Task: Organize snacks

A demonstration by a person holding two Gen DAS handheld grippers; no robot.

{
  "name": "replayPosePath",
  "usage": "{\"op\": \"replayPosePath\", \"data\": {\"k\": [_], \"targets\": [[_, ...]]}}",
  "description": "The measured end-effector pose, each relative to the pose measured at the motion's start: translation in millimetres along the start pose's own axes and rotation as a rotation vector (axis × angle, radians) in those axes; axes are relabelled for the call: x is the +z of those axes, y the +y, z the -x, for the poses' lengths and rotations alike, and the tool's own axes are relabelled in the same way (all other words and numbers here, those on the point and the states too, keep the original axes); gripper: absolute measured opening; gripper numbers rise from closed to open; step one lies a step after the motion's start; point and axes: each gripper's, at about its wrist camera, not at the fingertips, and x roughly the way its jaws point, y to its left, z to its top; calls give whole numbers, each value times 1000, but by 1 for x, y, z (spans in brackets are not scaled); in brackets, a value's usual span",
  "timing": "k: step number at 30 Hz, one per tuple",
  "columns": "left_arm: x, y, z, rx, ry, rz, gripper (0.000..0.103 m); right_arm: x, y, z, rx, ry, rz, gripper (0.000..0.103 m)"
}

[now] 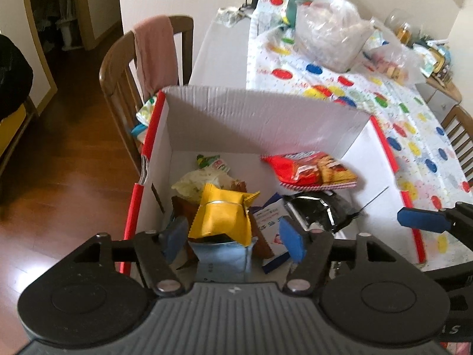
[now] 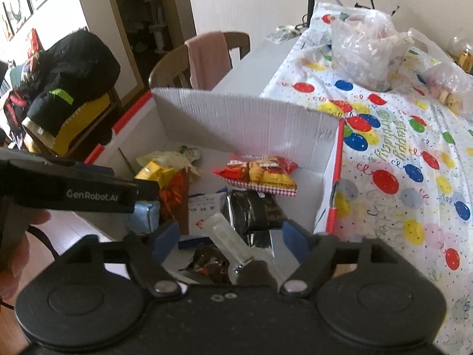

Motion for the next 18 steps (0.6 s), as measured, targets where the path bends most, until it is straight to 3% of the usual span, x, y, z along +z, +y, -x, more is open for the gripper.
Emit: {"op": "replayPosePath", "data": {"k": [10, 18], "targets": [[-7, -10, 38, -45, -77, -7, 83, 0, -3, 40, 9, -85, -20, 100], [-17, -17, 60, -82, -117, -21, 99, -9, -12, 65, 1, -148, -54, 103]]}}
